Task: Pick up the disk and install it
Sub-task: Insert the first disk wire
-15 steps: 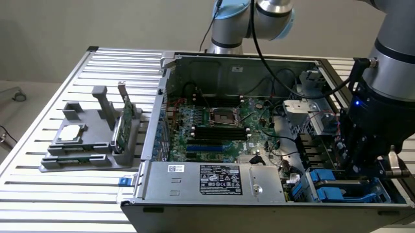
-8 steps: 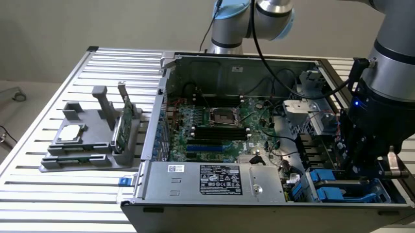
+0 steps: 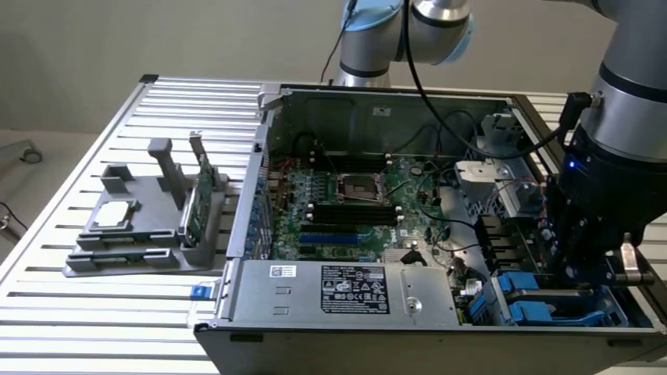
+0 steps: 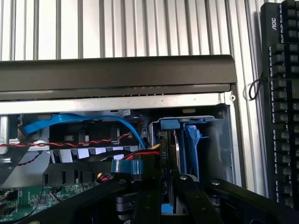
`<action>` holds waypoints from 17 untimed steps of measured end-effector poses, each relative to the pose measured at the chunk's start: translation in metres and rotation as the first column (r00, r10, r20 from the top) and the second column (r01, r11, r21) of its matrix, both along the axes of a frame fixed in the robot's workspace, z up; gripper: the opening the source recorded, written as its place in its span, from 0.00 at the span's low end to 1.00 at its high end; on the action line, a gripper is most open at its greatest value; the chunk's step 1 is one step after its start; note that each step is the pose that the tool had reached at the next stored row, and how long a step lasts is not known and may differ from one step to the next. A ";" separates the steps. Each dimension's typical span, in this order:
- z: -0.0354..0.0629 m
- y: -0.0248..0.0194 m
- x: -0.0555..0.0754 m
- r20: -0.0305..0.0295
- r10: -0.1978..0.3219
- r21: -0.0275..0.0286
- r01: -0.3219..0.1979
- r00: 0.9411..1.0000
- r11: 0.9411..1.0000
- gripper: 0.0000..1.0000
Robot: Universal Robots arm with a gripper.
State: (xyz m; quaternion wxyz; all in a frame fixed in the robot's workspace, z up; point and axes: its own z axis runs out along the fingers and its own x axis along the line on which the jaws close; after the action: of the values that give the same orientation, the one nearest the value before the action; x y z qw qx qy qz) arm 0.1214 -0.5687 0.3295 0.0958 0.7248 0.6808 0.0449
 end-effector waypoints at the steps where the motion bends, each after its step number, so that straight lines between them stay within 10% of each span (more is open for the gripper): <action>1: 0.0000 0.0008 0.000 0.000 -0.001 0.000 0.001 1.000 1.000 0.17; 17: 0.0000 0.0108 0.000 0.000 -0.030 -0.003 0.030 1.000 1.000 0.17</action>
State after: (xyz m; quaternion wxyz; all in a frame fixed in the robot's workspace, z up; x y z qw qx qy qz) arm 0.1213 -0.5579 0.3295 0.0975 0.7348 0.6699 0.0425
